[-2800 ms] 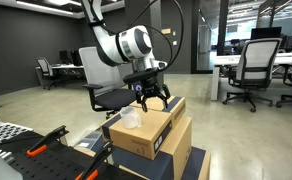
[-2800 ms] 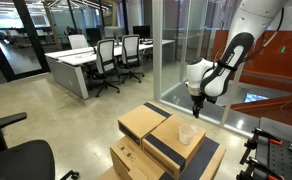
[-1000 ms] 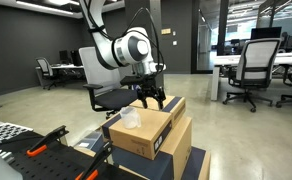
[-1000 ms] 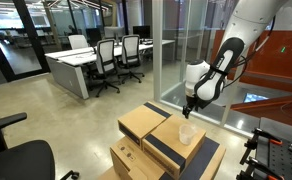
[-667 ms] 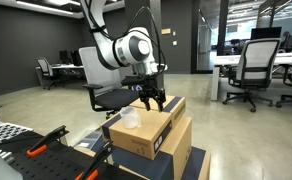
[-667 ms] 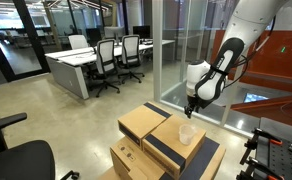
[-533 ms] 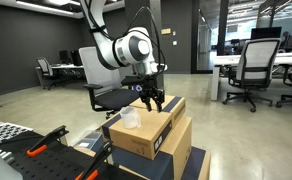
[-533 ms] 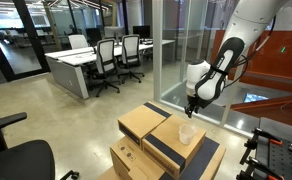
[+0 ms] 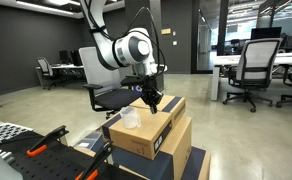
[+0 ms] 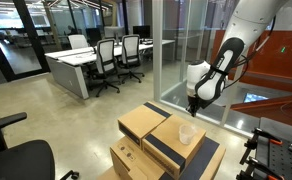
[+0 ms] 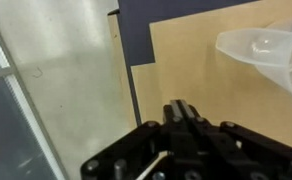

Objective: Twist the water jug around

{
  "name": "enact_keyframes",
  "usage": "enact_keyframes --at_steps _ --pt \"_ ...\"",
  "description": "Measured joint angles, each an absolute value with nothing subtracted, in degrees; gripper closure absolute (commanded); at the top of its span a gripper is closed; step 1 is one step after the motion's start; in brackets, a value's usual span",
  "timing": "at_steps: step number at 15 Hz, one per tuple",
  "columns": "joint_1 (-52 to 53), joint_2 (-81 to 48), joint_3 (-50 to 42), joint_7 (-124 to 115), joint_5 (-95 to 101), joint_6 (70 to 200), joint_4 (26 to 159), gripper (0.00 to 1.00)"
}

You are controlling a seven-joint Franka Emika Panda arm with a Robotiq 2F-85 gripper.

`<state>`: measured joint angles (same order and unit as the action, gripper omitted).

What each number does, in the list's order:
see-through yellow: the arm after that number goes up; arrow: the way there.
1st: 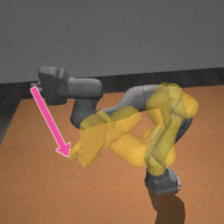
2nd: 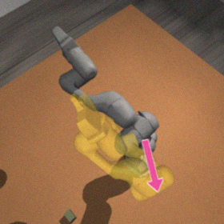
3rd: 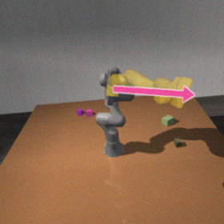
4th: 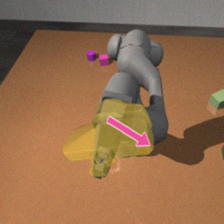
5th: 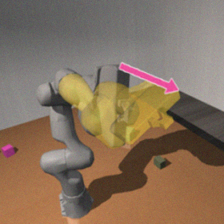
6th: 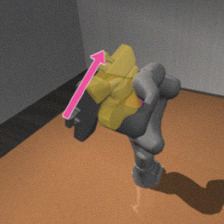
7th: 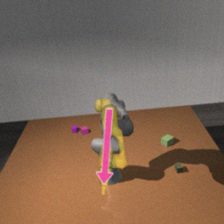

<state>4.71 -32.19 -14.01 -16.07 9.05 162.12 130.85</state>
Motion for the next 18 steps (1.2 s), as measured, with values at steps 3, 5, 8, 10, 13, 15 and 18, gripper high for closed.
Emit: enact_keyframes --at_steps 3,5,8,10,13,15,18 --pt "4.69 -32.20 -14.01 -16.32 8.83 161.93 131.40 0.92" --pt "4.63 -32.20 -13.99 -16.30 8.82 161.91 131.88 0.92" --pt "4.20 -32.12 -13.97 -15.84 8.82 162.04 132.86 0.92" --pt "3.52 -31.95 -13.94 -14.64 8.82 162.41 133.90 0.92" --pt "2.98 -31.76 -13.51 -14.22 8.81 162.79 134.24 0.92" --pt "3.00 -31.72 -12.97 -14.22 8.81 162.90 134.15 0.92" --pt "3.00 -31.70 -12.66 -13.74 8.81 163.01 134.15 0.92"
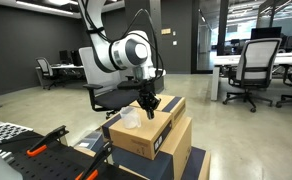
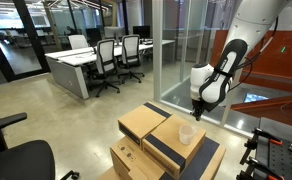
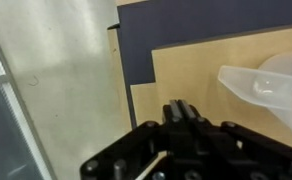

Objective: Twist the water jug around

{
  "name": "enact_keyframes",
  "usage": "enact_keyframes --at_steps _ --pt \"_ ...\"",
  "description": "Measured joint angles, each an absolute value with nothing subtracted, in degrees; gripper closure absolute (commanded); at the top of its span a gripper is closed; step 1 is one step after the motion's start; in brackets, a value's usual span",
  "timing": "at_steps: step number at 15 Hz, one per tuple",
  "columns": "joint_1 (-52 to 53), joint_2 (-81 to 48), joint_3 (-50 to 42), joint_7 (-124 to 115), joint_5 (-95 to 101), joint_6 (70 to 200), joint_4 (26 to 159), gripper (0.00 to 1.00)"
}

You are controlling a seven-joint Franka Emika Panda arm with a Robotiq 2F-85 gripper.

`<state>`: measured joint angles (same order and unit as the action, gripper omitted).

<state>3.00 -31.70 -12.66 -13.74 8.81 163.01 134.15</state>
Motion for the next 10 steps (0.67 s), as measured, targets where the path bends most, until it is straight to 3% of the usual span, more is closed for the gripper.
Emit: enact_keyframes --at_steps 10 --pt "2.83 -30.90 -12.77 -7.75 9.21 165.73 136.23 0.92"
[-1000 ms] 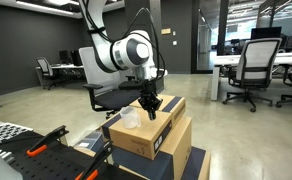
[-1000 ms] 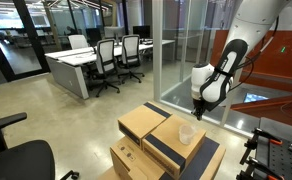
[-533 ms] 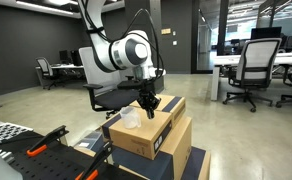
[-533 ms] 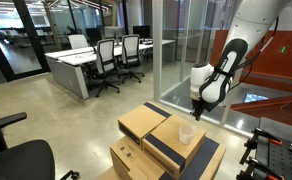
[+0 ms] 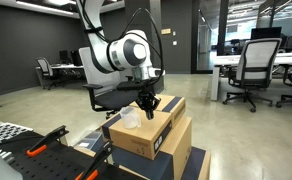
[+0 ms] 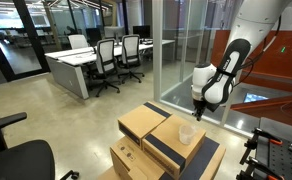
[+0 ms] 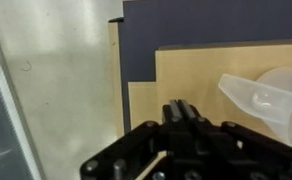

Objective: Twist the water jug around

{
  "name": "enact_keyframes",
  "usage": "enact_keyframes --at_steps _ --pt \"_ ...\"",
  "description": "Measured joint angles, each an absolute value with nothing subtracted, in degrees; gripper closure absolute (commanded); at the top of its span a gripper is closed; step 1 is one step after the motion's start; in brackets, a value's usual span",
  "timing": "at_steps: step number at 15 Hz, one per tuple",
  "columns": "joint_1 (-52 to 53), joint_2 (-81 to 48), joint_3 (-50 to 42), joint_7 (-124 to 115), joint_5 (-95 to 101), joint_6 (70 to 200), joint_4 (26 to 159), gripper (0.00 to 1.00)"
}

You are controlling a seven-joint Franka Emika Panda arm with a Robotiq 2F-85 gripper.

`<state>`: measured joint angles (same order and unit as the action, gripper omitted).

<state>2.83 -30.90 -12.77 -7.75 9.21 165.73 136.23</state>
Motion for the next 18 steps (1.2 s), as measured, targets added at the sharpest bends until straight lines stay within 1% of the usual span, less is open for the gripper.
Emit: enact_keyframes --at_steps 7,18 --pt "4.01 -30.21 -10.42 -7.93 8.66 166.06 134.31 0.92" --pt "4.19 -30.43 -10.82 -10.05 8.34 164.96 133.96 0.92"
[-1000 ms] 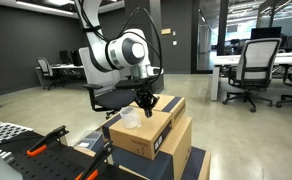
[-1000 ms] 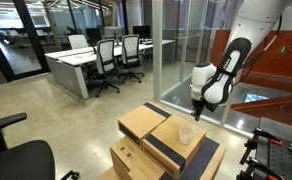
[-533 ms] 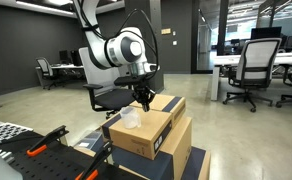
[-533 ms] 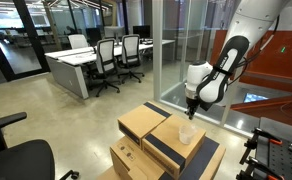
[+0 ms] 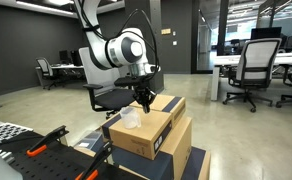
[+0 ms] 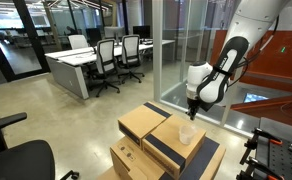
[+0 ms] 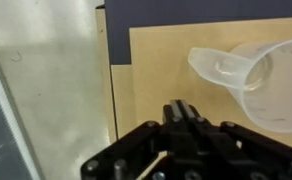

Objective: Twist the water jug around

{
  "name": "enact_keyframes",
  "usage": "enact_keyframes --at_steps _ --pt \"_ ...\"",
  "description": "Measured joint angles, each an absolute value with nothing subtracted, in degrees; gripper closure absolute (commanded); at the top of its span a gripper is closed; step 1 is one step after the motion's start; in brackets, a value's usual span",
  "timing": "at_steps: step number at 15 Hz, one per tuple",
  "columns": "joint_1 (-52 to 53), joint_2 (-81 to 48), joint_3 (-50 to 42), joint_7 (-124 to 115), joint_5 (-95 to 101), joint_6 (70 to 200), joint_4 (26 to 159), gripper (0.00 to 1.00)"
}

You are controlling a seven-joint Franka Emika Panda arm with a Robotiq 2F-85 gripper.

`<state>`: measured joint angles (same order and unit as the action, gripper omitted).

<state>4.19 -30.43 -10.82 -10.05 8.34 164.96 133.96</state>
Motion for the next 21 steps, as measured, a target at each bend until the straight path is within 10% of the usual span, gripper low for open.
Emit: enact_keyframes --at_steps 21 --pt "2.08 -30.00 -12.10 -9.95 8.26 166.38 139.21 0.93"
